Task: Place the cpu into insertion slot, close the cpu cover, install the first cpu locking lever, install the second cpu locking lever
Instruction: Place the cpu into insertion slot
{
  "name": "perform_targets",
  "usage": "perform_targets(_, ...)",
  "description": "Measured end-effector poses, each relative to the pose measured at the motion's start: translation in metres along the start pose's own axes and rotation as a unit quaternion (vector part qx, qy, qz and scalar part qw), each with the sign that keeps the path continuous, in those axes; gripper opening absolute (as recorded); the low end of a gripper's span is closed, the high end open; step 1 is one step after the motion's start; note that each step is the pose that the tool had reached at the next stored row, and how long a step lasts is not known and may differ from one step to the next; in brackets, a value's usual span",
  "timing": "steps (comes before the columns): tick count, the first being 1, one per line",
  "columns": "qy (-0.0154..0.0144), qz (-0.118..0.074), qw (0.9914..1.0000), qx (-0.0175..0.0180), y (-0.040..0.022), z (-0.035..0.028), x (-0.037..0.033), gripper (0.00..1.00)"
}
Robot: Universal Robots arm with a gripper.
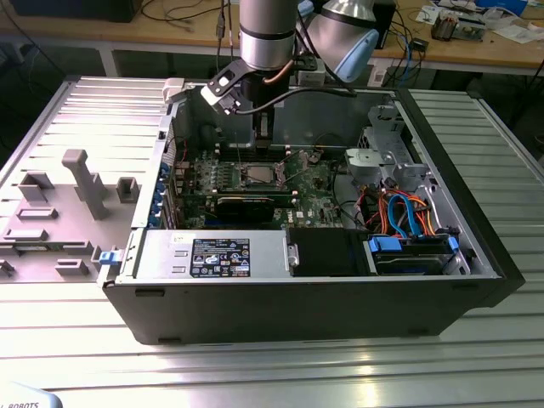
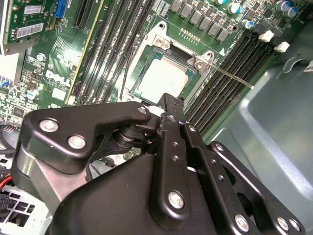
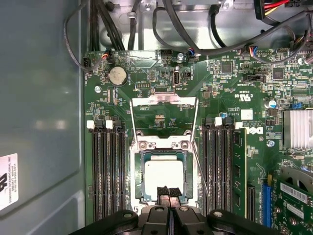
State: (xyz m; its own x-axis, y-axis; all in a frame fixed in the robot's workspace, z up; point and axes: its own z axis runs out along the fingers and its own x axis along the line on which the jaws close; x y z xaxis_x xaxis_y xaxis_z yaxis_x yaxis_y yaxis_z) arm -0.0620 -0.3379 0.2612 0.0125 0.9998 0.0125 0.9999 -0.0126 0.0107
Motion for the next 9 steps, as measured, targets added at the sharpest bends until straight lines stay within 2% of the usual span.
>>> perform_targets(5, -0.0008, 0.000, 1.00000, 0.0000, 0.0001, -0.0048, 0.0001, 0.11)
perform_targets(9, -0.0019, 0.000, 1.00000, 0.0000, 0.0001, -0.0111, 0.0002, 0.11)
